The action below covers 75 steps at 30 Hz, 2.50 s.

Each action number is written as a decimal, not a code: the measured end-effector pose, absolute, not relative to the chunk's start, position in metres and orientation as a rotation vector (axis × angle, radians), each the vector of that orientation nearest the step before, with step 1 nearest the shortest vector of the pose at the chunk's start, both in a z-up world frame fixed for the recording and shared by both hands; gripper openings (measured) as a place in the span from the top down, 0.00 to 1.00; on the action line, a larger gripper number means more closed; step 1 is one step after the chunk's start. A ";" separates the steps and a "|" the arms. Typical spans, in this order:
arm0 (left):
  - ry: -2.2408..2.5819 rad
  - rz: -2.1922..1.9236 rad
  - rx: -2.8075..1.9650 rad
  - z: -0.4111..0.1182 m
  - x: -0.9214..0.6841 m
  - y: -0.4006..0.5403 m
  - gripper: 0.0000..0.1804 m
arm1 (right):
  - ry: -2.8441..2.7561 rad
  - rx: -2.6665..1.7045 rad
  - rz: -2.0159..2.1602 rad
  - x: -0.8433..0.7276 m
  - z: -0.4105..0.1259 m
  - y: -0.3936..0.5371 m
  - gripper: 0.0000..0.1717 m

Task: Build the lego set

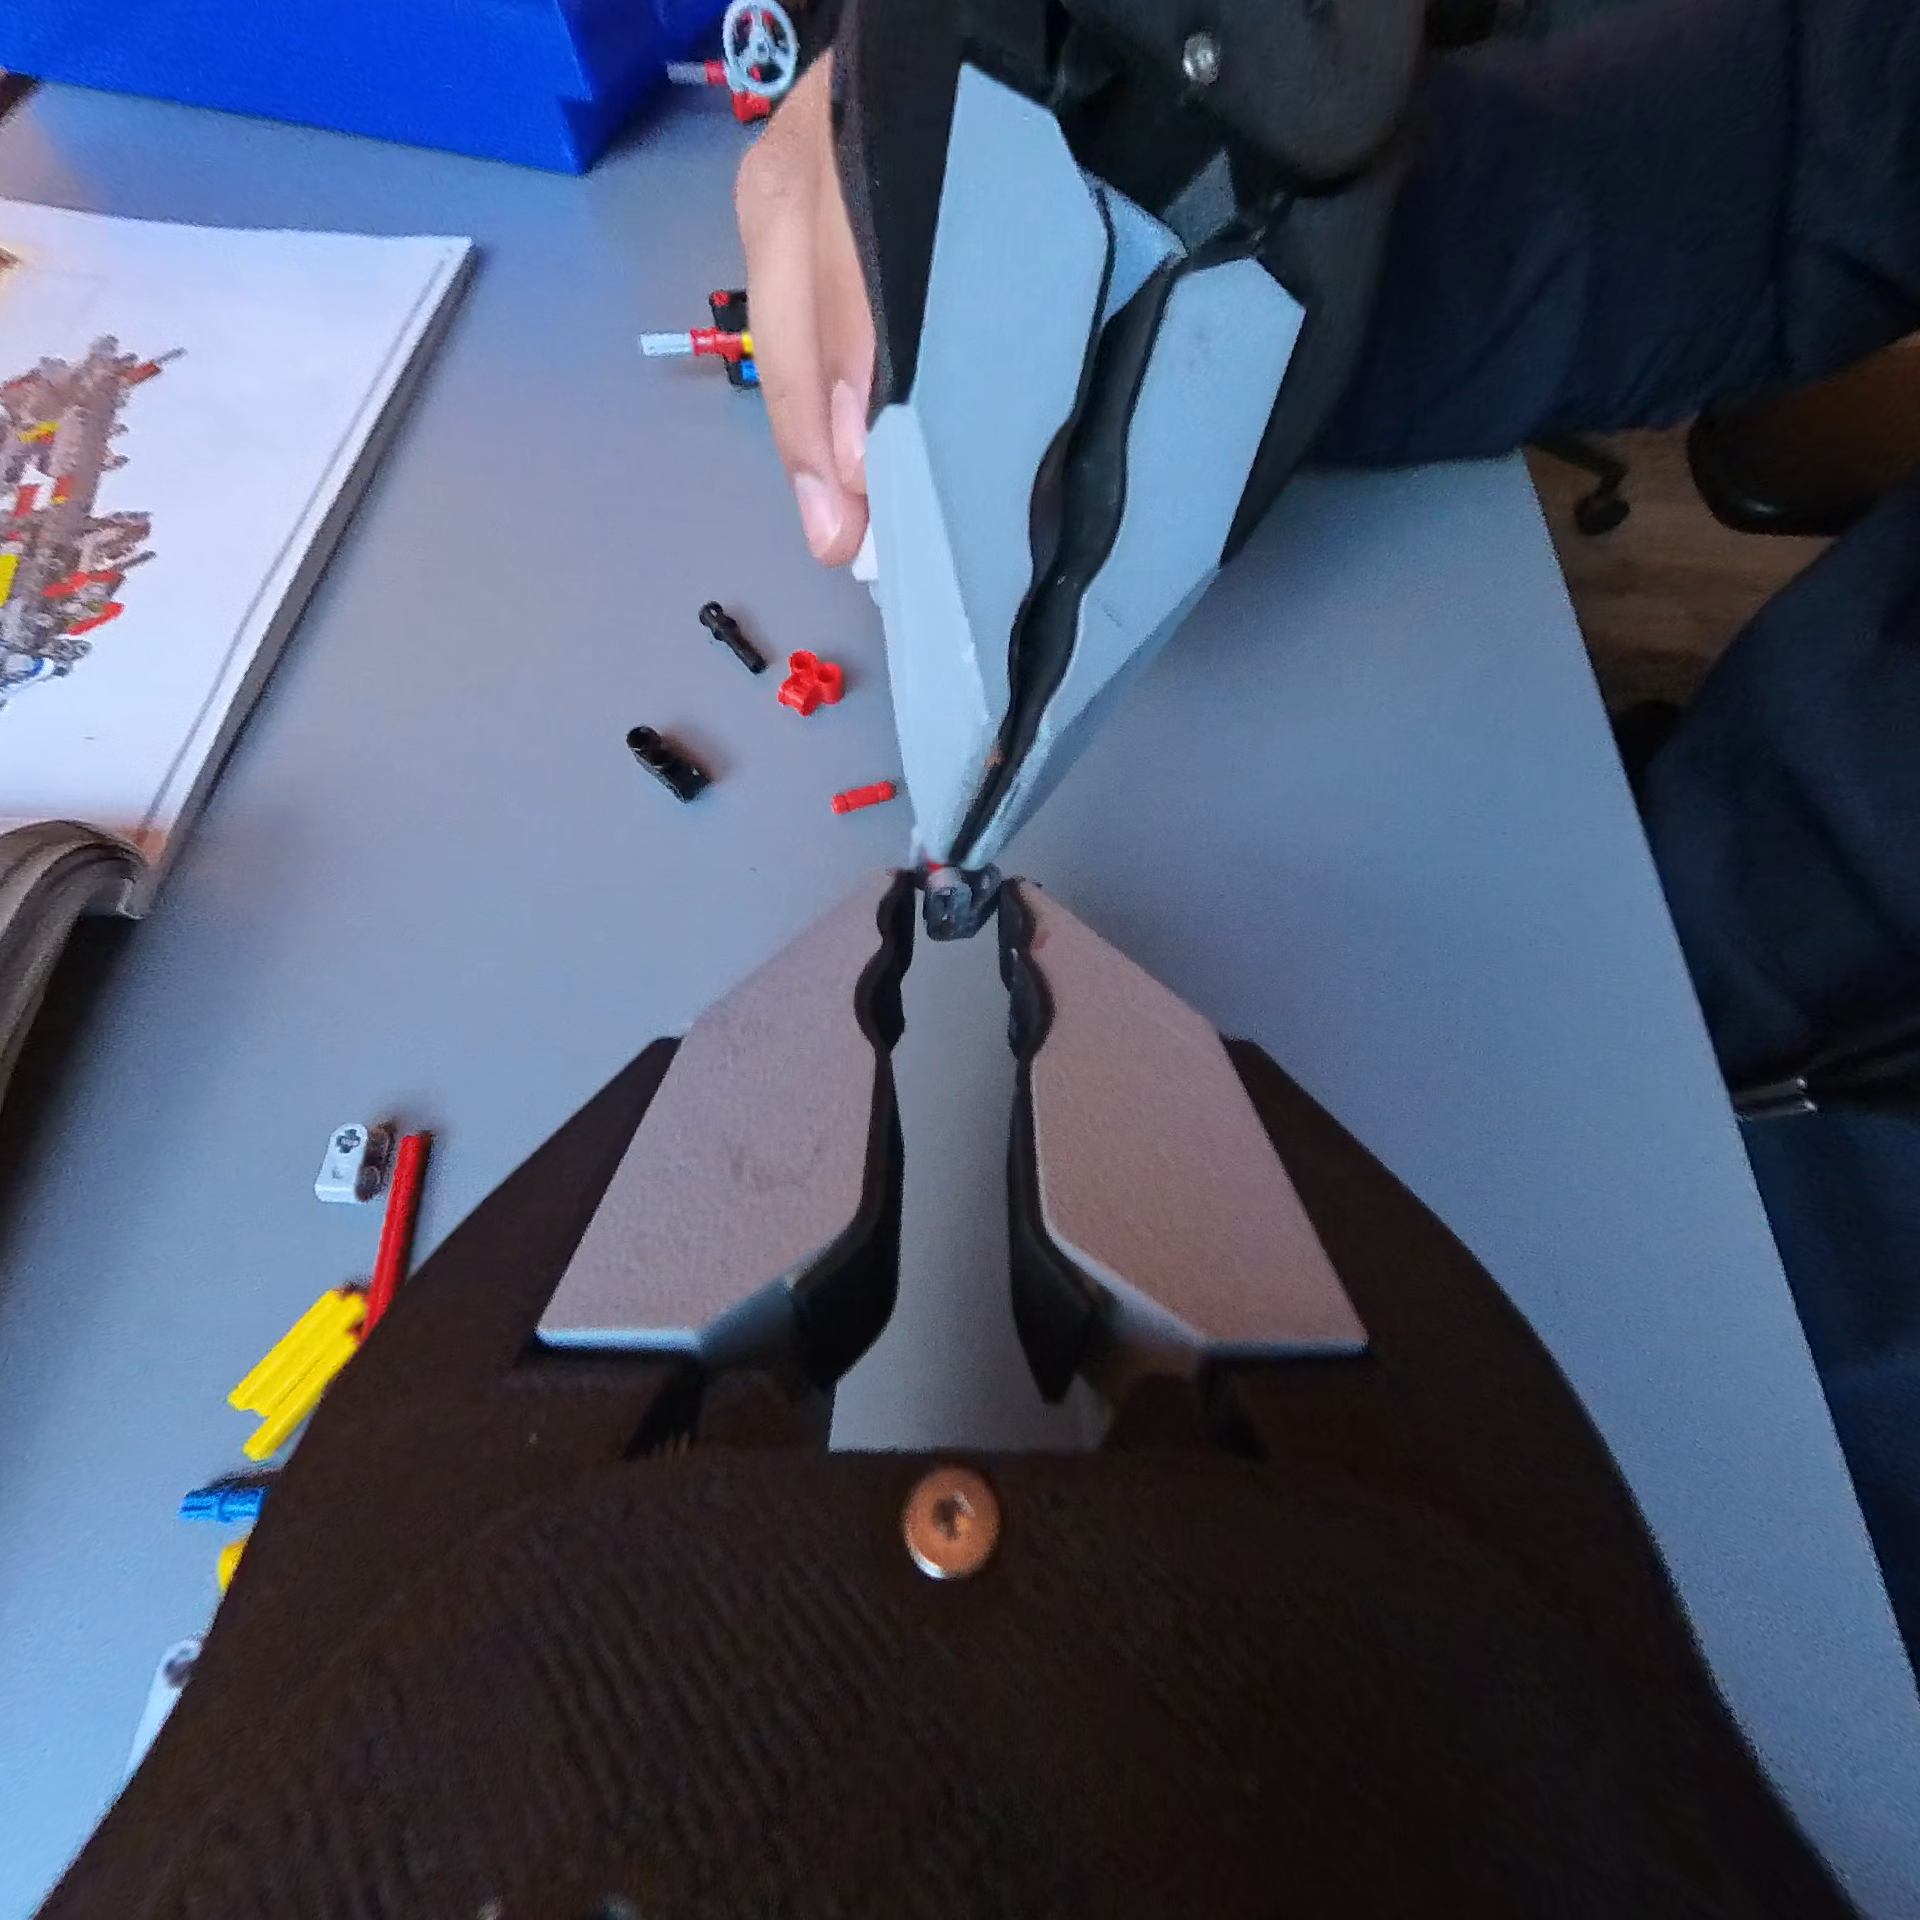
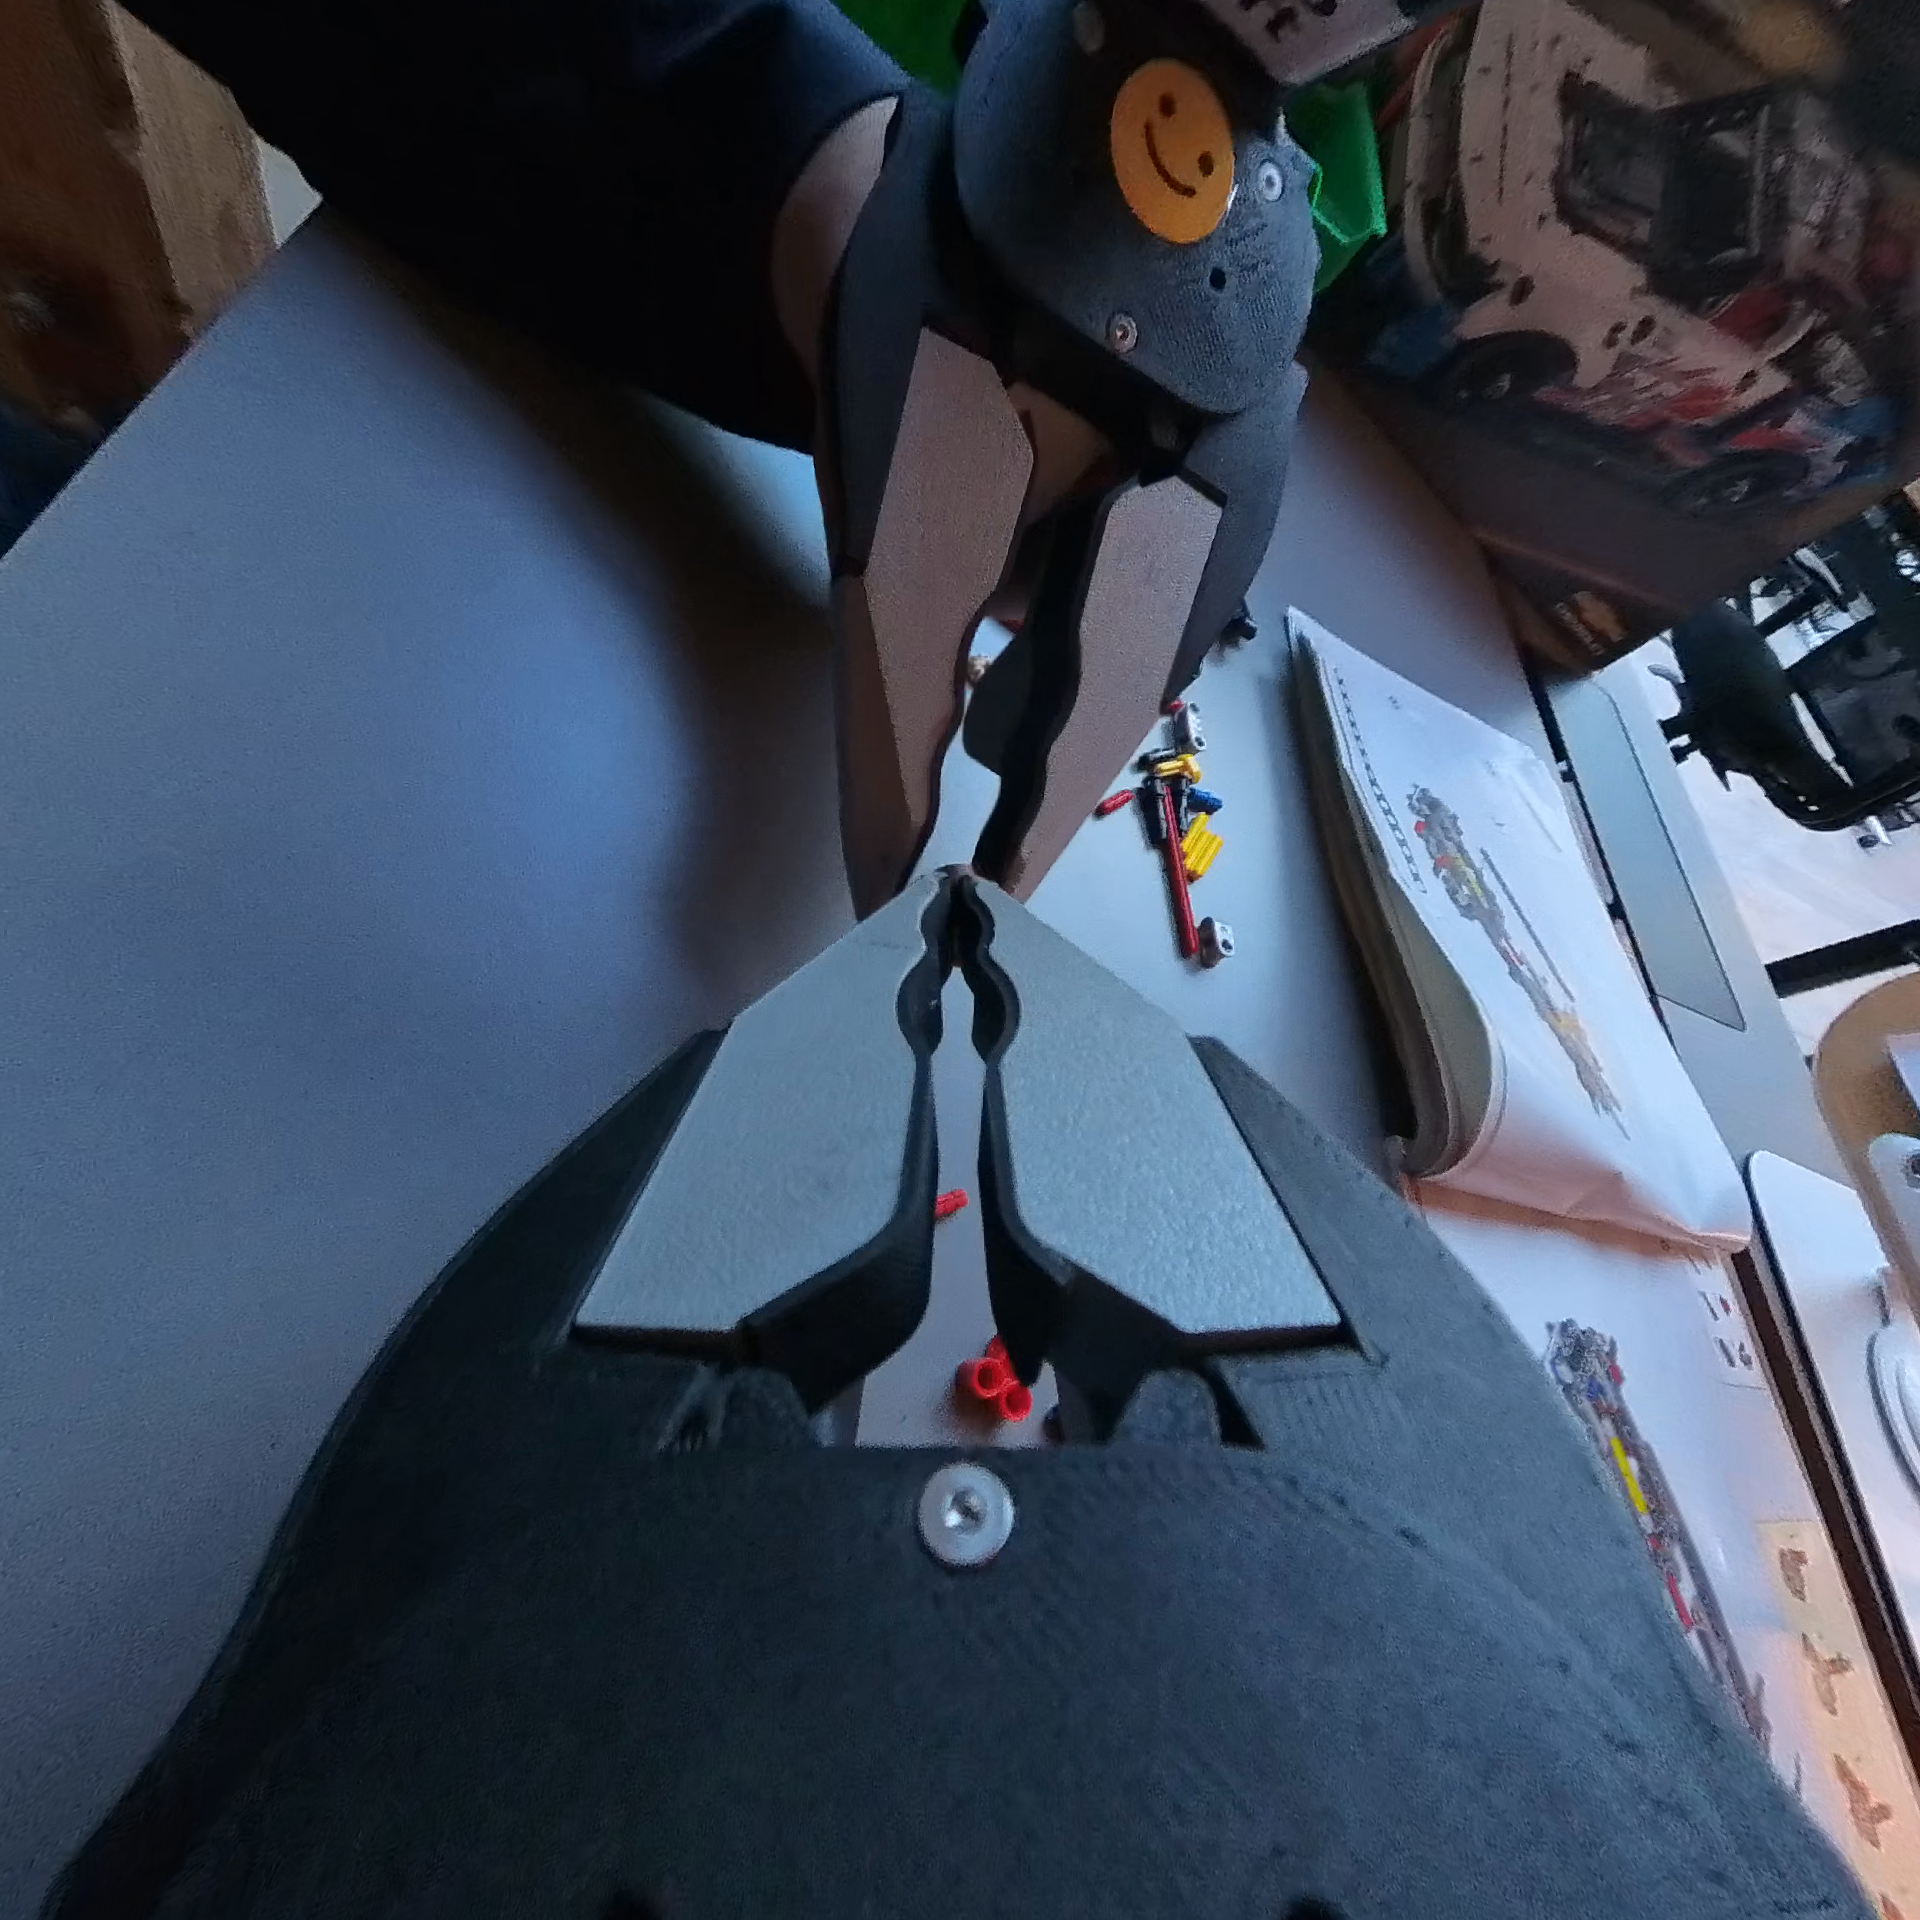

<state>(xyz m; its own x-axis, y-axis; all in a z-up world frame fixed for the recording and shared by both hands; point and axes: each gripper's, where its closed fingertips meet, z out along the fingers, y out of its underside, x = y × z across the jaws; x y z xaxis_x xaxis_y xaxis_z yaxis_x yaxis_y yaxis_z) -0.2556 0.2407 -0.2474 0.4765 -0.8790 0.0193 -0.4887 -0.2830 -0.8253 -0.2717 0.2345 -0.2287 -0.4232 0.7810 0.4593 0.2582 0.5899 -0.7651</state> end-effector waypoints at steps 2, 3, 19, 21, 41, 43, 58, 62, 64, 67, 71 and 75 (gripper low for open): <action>1.153 -0.620 -1.946 -0.251 -0.256 0.239 0.92 | -1.976 -0.842 0.758 -0.272 -0.233 0.236 1.00; 1.159 -0.618 -1.954 -0.253 -0.256 0.238 0.92 | -1.991 -0.845 0.756 -0.271 -0.235 0.236 1.00; 1.187 -0.638 -2.047 -0.277 -0.253 0.235 0.92 | -2.087 -0.904 0.758 -0.270 -0.263 0.232 1.00; 1.198 -0.630 -2.062 -0.280 -0.253 0.234 0.92 | -2.099 -0.931 0.739 -0.270 -0.266 0.232 1.00; 1.073 -0.602 -2.160 -0.285 -0.252 0.238 0.93 | -2.719 -0.921 0.253 -0.263 -0.277 0.240 1.00; 1.034 -0.639 -2.184 -0.285 -0.252 0.238 0.93 | -2.757 -1.042 0.307 -0.262 -0.277 0.239 1.00; 0.964 -0.639 -2.048 -0.264 -0.255 0.242 0.93 | -1.537 -1.859 1.291 -0.255 -0.238 0.259 0.94; 0.960 -0.703 -1.829 -0.234 -0.245 0.241 0.93 | -1.448 -1.734 1.583 -0.255 -0.222 0.247 1.00; 0.947 -0.708 -1.768 -0.225 -0.247 0.243 0.93 | -1.461 -1.627 1.686 -0.253 -0.211 0.242 1.00; 0.944 -0.725 -1.661 -0.212 -0.250 0.241 0.93 | -1.454 -1.545 1.677 -0.252 -0.207 0.250 1.00; 0.948 -0.729 -1.640 -0.210 -0.249 0.242 0.93 | -1.476 -1.474 1.686 -0.252 -0.202 0.245 0.94; 0.984 -0.707 -1.631 -0.212 -0.245 0.239 0.93 | -1.484 -1.430 1.633 -0.253 -0.200 0.244 0.97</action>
<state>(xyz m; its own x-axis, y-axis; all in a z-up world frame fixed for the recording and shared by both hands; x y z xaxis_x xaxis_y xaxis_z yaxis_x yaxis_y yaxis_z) -0.2452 0.2393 -0.2120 0.4860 -0.8734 -0.0303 -0.2500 -0.1057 -0.9625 -0.2532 0.2443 -0.1995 -0.3181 0.8790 -0.3551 0.2701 -0.2750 -0.9227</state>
